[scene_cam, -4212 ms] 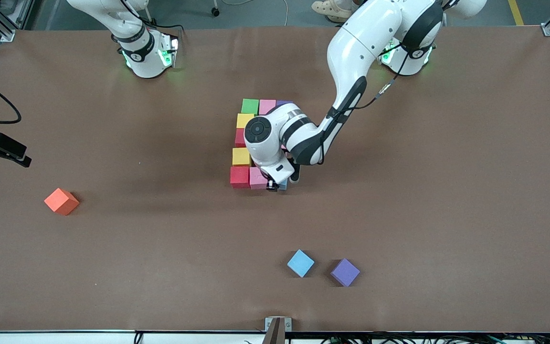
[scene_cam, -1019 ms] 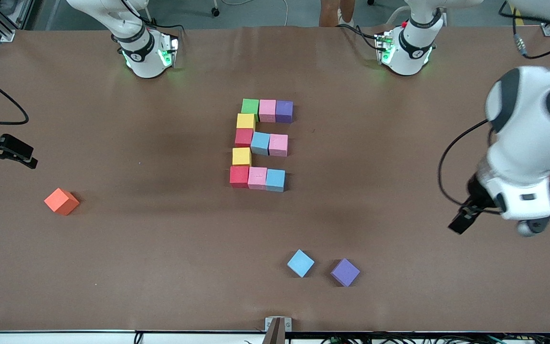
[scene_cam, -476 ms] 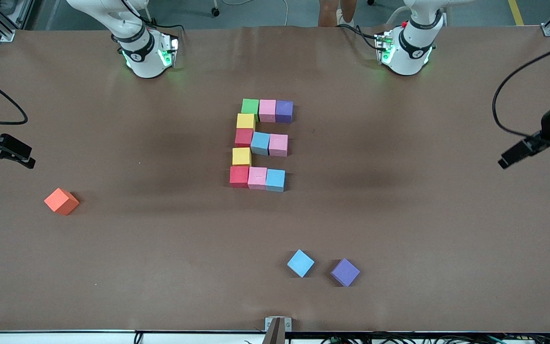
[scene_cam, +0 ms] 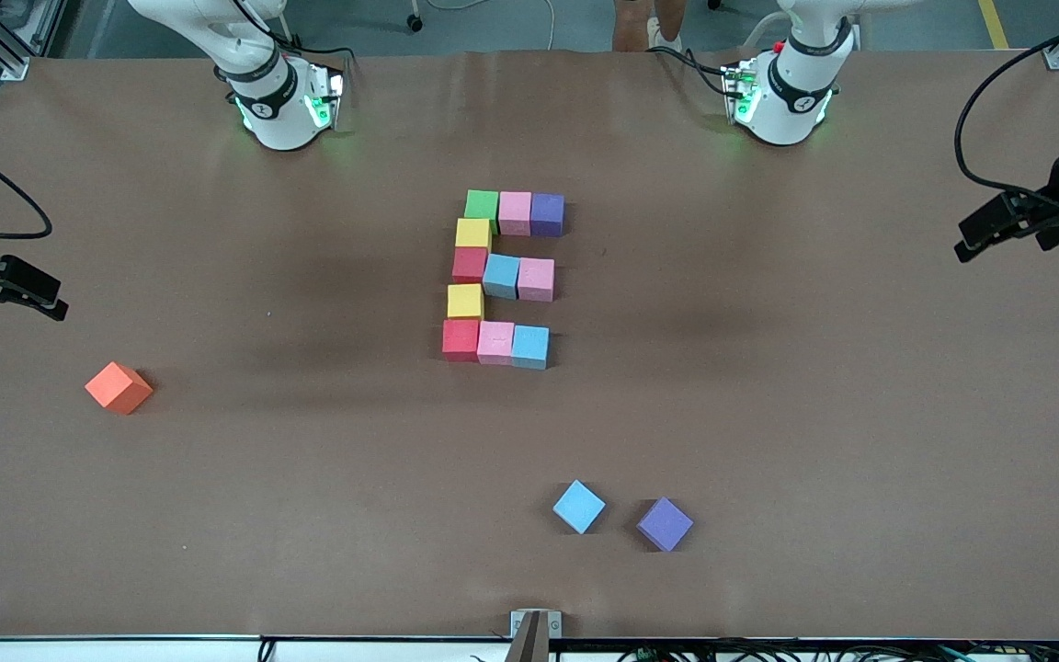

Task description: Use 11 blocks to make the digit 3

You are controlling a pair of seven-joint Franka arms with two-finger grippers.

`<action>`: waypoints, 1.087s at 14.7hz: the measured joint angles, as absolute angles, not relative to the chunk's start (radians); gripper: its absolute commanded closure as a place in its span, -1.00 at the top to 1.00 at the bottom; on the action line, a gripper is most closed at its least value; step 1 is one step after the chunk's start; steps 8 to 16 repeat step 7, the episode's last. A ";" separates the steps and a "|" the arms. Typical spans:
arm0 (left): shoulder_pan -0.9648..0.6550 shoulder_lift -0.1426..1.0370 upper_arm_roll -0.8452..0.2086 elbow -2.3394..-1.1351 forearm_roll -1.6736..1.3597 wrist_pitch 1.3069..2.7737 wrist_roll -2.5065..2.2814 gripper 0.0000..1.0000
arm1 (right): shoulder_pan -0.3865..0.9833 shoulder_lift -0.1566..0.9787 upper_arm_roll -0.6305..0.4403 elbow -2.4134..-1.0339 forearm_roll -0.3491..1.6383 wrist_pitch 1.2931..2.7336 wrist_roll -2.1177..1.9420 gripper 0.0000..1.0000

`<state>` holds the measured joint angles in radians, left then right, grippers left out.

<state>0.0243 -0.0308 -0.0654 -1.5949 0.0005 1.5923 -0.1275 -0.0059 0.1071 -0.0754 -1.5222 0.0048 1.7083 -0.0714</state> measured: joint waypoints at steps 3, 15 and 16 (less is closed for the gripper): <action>0.022 -0.031 -0.065 -1.574 0.001 1.576 -0.090 1.00 | -0.006 0.107 -0.076 -1.522 0.005 1.706 -0.071 1.00; 0.021 -0.018 -0.064 -1.542 0.001 1.572 -0.095 1.00 | -0.006 0.107 -0.076 -1.522 0.005 1.707 -0.071 1.00; 0.021 -0.018 -0.064 -1.542 0.001 1.572 -0.095 1.00 | -0.006 0.107 -0.076 -1.522 0.005 1.707 -0.071 1.00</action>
